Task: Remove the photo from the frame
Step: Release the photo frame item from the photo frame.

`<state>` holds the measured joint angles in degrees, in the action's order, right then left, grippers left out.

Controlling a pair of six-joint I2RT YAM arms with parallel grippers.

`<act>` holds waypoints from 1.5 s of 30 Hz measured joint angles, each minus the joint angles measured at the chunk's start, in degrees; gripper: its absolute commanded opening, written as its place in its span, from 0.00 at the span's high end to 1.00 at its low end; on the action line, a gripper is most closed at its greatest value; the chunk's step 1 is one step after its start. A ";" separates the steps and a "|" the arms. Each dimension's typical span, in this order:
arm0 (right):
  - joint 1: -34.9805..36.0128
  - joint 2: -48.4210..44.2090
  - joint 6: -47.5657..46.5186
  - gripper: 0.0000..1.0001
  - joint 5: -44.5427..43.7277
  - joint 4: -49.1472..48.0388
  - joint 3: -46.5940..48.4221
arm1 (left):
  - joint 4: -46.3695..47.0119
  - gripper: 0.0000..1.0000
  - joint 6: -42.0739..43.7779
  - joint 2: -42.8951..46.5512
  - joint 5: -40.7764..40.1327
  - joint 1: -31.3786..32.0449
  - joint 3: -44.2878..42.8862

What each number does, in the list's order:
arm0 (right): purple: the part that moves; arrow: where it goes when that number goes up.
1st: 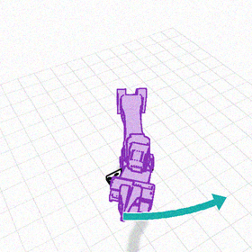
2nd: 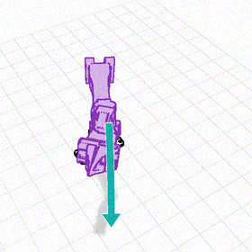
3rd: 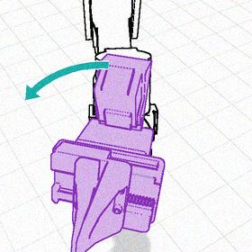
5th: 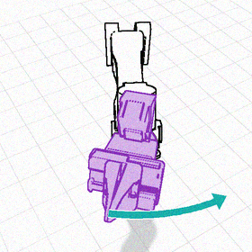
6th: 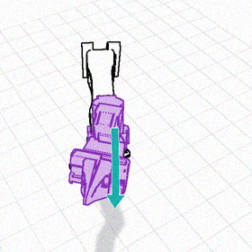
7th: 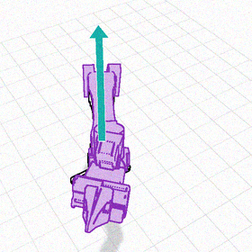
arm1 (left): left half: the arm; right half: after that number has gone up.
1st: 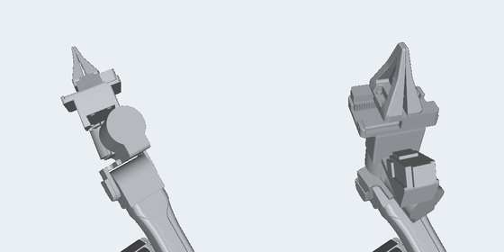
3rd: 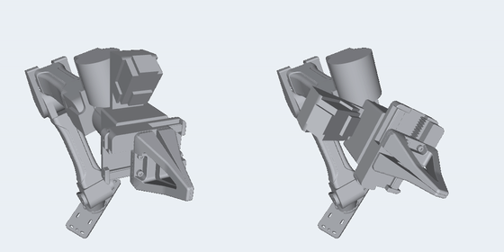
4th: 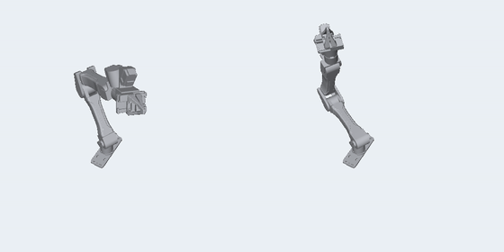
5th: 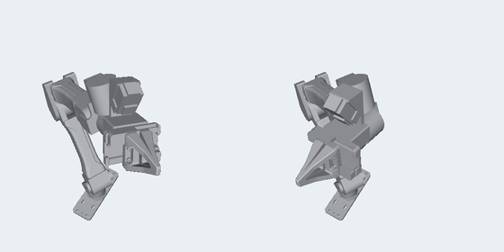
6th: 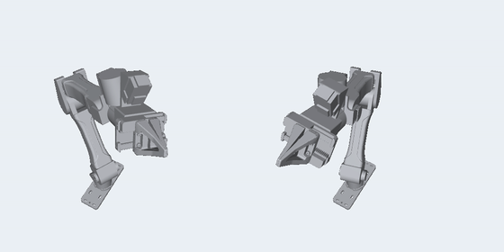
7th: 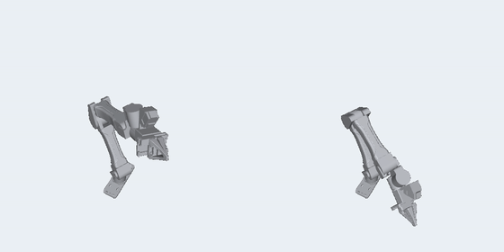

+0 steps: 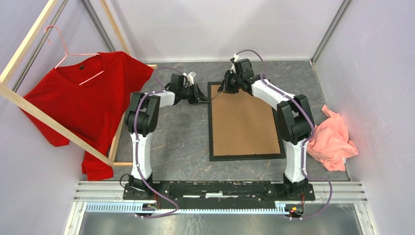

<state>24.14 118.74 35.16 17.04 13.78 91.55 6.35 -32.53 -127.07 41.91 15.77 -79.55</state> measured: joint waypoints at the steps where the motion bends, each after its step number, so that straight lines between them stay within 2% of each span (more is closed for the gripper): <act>1: 0.44 -0.09 -0.33 1.00 -1.01 0.63 0.42 | 0.00 0.80 0.00 0.00 0.00 0.00 0.00; 13: 5.38 -1.03 -2.60 1.00 -11.47 4.61 2.75 | 0.00 0.80 0.00 0.00 -0.02 0.00 0.00; 22: 6.62 -0.92 -4.04 1.00 -13.92 6.43 4.11 | -0.04 0.80 0.00 0.04 -0.09 0.00 0.00; 41: 4.61 -2.05 -6.14 1.00 -8.17 5.22 2.29 | -0.28 0.80 0.00 0.22 -0.50 0.00 0.02; 45: 4.50 -4.72 -5.55 1.00 -0.15 6.05 1.99 | 0.57 0.80 0.00 0.22 -1.31 0.48 0.02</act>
<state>28.64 114.02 29.61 16.88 19.84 93.54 6.92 -32.53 -126.85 40.60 16.25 -79.53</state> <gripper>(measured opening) 0.249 0.208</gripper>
